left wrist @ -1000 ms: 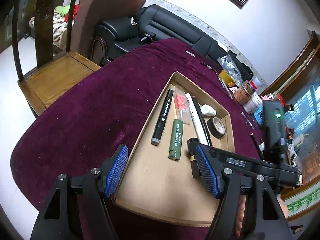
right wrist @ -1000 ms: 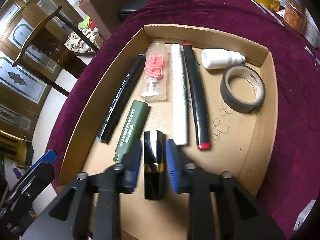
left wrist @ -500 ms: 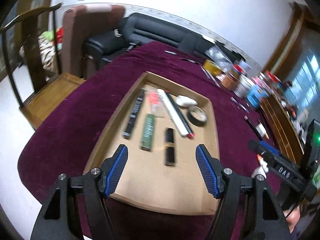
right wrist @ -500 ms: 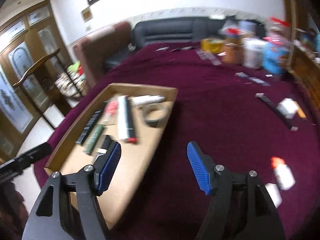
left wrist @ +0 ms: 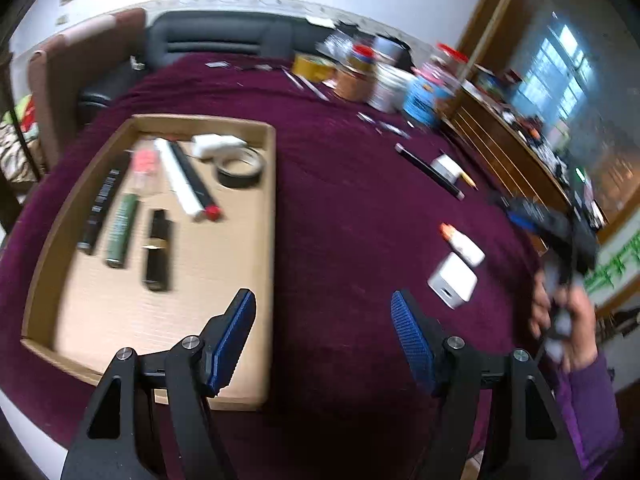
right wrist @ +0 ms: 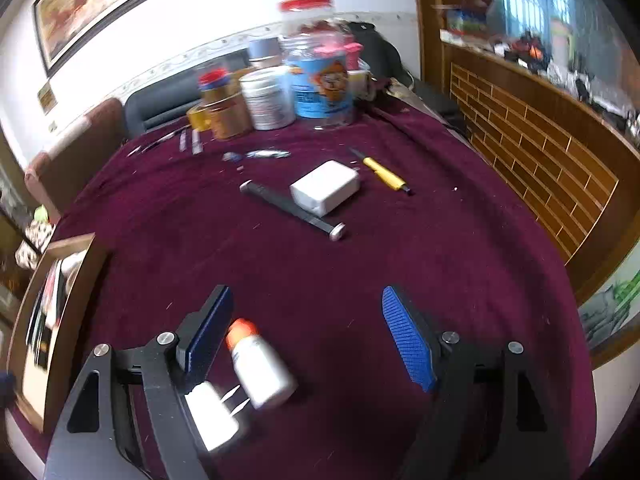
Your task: Organize rigid objects
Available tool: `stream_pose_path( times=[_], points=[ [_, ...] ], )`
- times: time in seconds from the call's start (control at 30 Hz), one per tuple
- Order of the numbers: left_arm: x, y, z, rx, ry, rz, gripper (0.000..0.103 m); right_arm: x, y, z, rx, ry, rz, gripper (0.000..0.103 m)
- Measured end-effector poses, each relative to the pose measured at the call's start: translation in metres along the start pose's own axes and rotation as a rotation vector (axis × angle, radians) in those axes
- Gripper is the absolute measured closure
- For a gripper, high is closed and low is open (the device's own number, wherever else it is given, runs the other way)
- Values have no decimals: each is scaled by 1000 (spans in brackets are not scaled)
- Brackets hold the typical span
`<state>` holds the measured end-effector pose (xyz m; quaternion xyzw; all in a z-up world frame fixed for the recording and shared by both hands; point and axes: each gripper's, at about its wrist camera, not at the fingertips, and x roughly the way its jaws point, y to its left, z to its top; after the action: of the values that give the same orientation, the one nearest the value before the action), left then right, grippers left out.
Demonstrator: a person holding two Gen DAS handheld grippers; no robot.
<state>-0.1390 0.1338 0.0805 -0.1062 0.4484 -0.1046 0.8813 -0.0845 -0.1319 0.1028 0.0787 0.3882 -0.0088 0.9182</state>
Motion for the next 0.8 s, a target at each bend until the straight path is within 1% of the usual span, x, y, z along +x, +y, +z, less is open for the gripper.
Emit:
stream_pose_path(
  times=[0.07, 0.17, 0.3, 0.33, 0.37, 0.4, 0.43, 0.47, 0.53, 0.6, 0.73, 0.8],
  points=[
    [5, -10, -1, 14, 21, 0, 38, 17, -7, 16, 19, 23, 6, 26],
    [7, -15, -1, 31, 32, 23, 38, 52, -13, 38, 18, 70, 6, 27],
    [6, -7, 1, 18, 33, 55, 38, 96, 0, 55, -50, 130, -16, 27],
    [7, -5, 2, 13, 32, 58, 38, 107, 4, 55, -63, 154, -22, 32],
    [6, -2, 3, 5, 31, 62, 38, 116, 5, 54, -66, 176, -32, 57],
    [7, 0, 4, 0, 30, 64, 38, 124, 8, 54, -69, 200, -54, 63],
    [8, 3, 5, -6, 29, 65, 38, 122, 11, 54, -83, 174, -69, 74],
    [10, 5, 6, -10, 30, 65, 38, 122, 15, 53, -88, 187, -45, 85],
    [13, 6, 8, -17, 35, 59, 38, 116, 25, 49, -107, 204, 1, 92],
    [15, 6, 9, -20, 37, 50, 38, 108, 38, 41, -140, 223, 42, 92],
    [18, 4, 13, -13, 47, 36, 39, 87, 72, 15, -205, 284, 187, 92],
    [19, 1, 15, -3, 49, 30, 38, 76, 89, 3, -240, 333, 266, 92]
  ],
)
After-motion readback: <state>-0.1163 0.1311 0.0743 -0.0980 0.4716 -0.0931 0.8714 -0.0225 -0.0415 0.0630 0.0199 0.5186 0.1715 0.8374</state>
